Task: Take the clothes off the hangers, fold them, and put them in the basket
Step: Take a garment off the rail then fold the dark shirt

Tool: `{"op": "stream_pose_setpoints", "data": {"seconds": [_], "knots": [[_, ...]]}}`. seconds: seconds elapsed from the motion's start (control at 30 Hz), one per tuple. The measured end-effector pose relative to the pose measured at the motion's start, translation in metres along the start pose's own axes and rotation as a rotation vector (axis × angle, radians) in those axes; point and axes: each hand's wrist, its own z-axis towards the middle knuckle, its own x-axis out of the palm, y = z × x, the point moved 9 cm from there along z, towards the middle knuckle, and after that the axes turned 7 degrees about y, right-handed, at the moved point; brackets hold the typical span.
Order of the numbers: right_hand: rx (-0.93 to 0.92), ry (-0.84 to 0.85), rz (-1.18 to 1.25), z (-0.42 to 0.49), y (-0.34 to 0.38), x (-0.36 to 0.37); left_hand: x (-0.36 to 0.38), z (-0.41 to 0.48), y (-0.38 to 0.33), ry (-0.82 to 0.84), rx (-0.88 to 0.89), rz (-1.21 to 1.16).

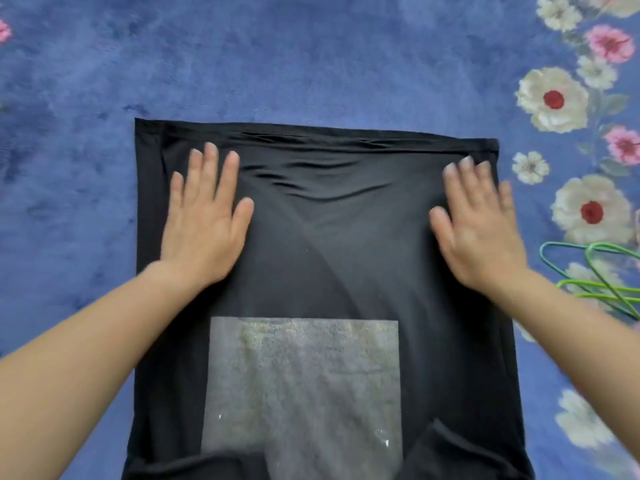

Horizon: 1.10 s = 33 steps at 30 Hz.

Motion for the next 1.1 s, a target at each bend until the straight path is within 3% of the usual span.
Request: {"op": "stream_pose_setpoints", "data": {"seconds": [0.07,0.17,0.33,0.57,0.63,0.77,0.9,1.1], "knots": [[-0.154,0.027,-0.004,-0.049,0.038,0.016,0.011,-0.045,-0.021,0.031,0.112,-0.023],[-0.220,0.085,-0.016,-0.111,0.062,0.039,0.035,-0.110,-0.017,0.120,0.050,-0.085],[-0.012,0.194,0.152,-0.212,0.052,0.051,0.055,-0.232,-0.012,0.190,-0.088,-0.139],[0.251,0.350,0.200,-0.337,0.033,0.064,0.083,-0.370,-0.010,0.294,-0.238,-0.129],[0.202,0.355,0.171,-0.368,0.040,0.066,0.088,-0.399,-0.023,0.349,-0.112,-0.088],[-0.157,0.484,0.058,-0.422,0.074,0.095,0.112,-0.451,-0.046,0.481,0.276,0.027],[-0.268,0.586,-0.071,-0.444,0.075,0.120,0.129,-0.465,-0.030,0.523,0.363,0.192],[-0.286,0.455,-0.045,-0.428,0.075,0.121,0.123,-0.452,-0.024,0.485,0.438,0.189]]}}
